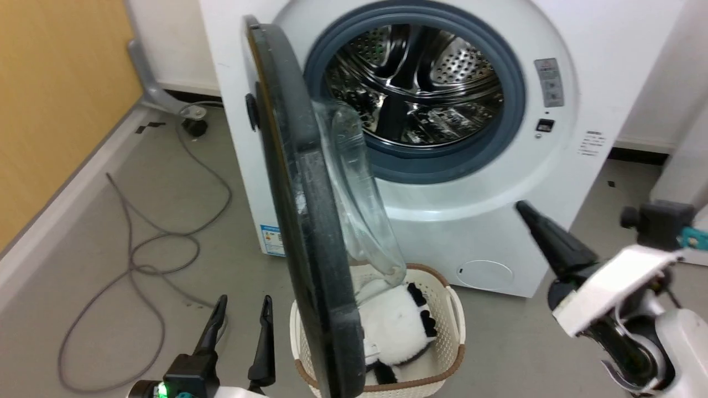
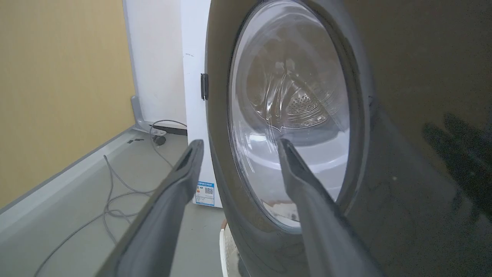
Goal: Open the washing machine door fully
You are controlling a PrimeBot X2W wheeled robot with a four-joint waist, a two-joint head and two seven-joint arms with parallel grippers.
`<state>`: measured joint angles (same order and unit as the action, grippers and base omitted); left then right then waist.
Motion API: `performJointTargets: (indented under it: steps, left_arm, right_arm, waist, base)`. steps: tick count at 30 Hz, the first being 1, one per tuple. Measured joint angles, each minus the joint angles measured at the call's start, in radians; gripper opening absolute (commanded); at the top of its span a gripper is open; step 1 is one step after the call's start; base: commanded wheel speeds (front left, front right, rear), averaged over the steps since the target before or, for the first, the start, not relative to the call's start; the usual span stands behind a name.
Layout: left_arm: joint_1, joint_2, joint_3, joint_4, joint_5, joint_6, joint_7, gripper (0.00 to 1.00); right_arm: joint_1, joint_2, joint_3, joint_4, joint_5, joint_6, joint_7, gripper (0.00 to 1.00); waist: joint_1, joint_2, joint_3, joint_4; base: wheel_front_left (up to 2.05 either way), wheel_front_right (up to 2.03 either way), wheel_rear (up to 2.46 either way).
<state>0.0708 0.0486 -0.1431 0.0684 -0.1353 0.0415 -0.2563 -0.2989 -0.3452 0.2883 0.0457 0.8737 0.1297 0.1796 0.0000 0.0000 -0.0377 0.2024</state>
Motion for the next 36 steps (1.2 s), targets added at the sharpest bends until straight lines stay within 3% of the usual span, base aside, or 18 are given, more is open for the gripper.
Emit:
performJointTargets:
  steps: [4, 8, 16, 22, 23, 24, 36]
  left_arm:
    - [0.005, 0.0, 0.022, -0.015, -0.002, -0.001, 0.0, 1.0]
    - [0.023, 0.0, 0.037, -0.028, -0.001, -0.011, 0.0, 1.0]
    - [0.055, 0.0, 0.041, -0.029, -0.009, -0.02, 0.0, 1.0]
    - [0.058, 0.0, 0.04, -0.029, -0.009, -0.02, 0.0, 1.0]
    - [0.059, 0.0, 0.041, -0.028, -0.009, -0.022, 0.0, 1.0]
    - [0.059, 0.0, 0.04, -0.028, -0.009, -0.023, 0.0, 1.0]
    - [0.067, 0.0, 0.06, -0.082, -0.009, -0.022, 0.0, 1.0]
  right_arm:
    - [0.03, -0.053, 0.004, -0.013, -0.197, 0.0, -0.202, 0.0]
    - [0.1, -0.02, -0.081, 0.006, -0.334, 0.0, -0.317, 0.0]
    - [0.298, 0.165, -0.223, 0.001, -0.513, 0.0, -0.371, 0.0]
    - [0.398, 0.244, -0.277, 0.001, -0.589, 0.0, -0.354, 0.0]
    - [0.409, 0.249, -0.283, 0.007, -0.599, 0.0, -0.347, 0.32]
    - [0.417, 0.253, -0.285, 0.009, -0.607, 0.0, -0.347, 1.0]
    - [0.435, 0.281, -0.309, 0.006, -0.616, 0.0, -0.349, 1.0]
  waist:
    - [0.0, 0.0, -0.004, -0.032]
    - [0.0, 0.0, -0.005, -0.069]
    - [0.0, 0.0, -0.003, -0.118]
    - [0.0, 0.0, 0.001, -0.131]
    - [0.0, 0.0, 0.001, -0.131]
    - [0.0, 0.0, 0.0, -0.132]
    - [0.0001, 0.0, 0.003, -0.113]
  base:
    - [0.0, 0.0, 0.0]
    - [0.0, 0.0, 0.0]
    - [0.0, 0.0, 0.0]
    - [0.0, 0.0, 0.0]
    - [0.0, 0.0, 0.0]
    - [0.0, 0.0, 0.0]
    - [0.0, 0.0, 0.0]
